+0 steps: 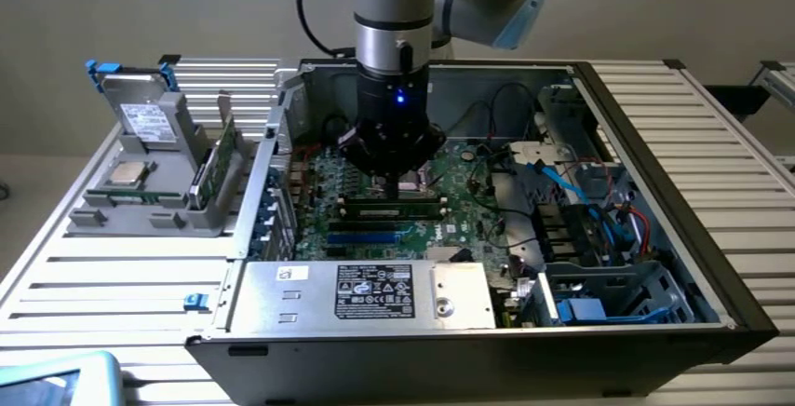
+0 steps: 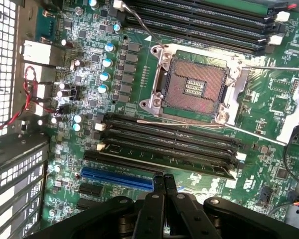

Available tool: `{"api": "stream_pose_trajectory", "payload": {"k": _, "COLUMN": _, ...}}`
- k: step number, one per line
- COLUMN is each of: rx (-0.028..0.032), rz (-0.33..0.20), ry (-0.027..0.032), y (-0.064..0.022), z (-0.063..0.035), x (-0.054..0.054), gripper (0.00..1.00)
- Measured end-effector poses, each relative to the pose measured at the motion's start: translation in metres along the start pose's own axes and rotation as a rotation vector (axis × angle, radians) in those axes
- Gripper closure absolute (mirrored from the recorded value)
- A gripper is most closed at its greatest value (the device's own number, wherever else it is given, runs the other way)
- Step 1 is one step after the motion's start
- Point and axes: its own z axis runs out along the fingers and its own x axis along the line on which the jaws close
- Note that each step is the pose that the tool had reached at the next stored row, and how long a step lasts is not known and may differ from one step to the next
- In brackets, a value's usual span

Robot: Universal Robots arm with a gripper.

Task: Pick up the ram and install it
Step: 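Press down the ram until it locks into place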

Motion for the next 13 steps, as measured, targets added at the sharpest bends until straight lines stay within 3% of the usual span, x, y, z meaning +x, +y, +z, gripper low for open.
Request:
{"api": "stream_pose_trajectory", "payload": {"k": 7, "rx": -0.0014, "rz": 0.087, "ry": 0.0087, "y": 0.0, "z": 0.0, "x": 0.0, "gripper": 0.89}}
{"api": "stream_pose_trajectory", "payload": {"k": 13, "rx": -0.001, "rz": 0.136, "ry": 0.0125, "y": 0.0, "z": 0.0001, "x": 0.0, "gripper": 0.89}}
